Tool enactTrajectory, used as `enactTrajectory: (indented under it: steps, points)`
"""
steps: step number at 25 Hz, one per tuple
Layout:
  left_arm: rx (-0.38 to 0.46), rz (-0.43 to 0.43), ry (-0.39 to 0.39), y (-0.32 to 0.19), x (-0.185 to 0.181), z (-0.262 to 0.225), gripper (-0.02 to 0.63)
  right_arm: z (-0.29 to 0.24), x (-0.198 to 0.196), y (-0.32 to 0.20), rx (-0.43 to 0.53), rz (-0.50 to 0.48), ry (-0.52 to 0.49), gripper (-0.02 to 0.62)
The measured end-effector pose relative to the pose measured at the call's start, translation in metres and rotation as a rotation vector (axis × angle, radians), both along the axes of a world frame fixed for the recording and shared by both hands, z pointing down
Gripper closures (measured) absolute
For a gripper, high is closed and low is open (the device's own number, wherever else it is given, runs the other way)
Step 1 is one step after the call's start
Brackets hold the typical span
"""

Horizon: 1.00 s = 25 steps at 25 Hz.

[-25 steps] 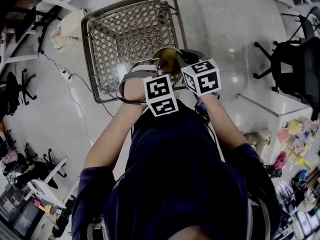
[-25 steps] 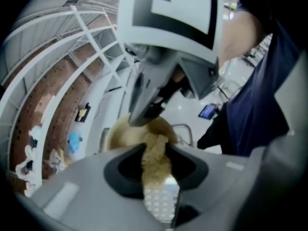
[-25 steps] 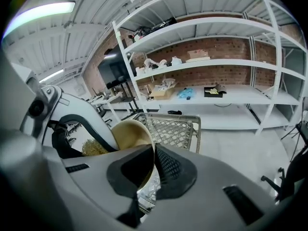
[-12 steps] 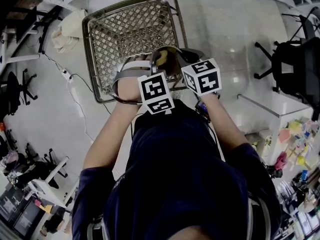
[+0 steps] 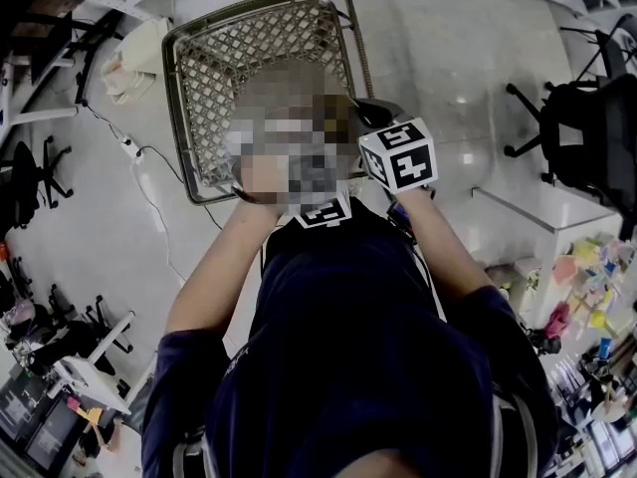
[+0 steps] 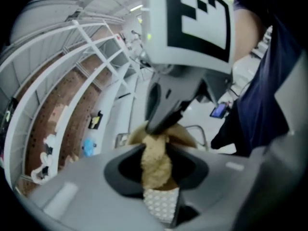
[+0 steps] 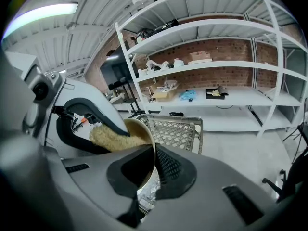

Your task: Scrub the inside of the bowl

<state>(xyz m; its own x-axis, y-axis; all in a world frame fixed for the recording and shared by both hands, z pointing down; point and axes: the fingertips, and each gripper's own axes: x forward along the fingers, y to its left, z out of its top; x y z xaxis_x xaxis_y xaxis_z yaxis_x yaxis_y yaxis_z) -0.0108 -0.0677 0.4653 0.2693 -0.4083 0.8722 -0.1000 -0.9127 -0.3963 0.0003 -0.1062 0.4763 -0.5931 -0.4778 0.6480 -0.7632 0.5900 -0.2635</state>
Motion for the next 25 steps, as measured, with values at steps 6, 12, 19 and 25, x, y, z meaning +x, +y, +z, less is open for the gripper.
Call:
enactTrajectory:
  steps: [6, 12, 19, 25]
  points:
    - [0.026, -0.018, -0.114, -0.006, -0.023, -0.002, 0.488, -0.001, 0.007, -0.005, 0.001, 0.017, -0.001, 0.58]
    - [-0.091, 0.058, -0.112, 0.025, -0.008, 0.015, 0.488, -0.001, 0.006, -0.008, 0.002, 0.013, 0.01, 0.58]
    - [0.013, 0.03, -0.048, -0.002, 0.0, 0.0, 0.486, -0.001, 0.0, -0.002, -0.007, -0.007, -0.004, 0.581]
    - [-0.001, -0.006, -0.14, -0.006, -0.023, 0.005, 0.486, 0.003, 0.007, -0.006, -0.019, 0.02, -0.01, 0.58]
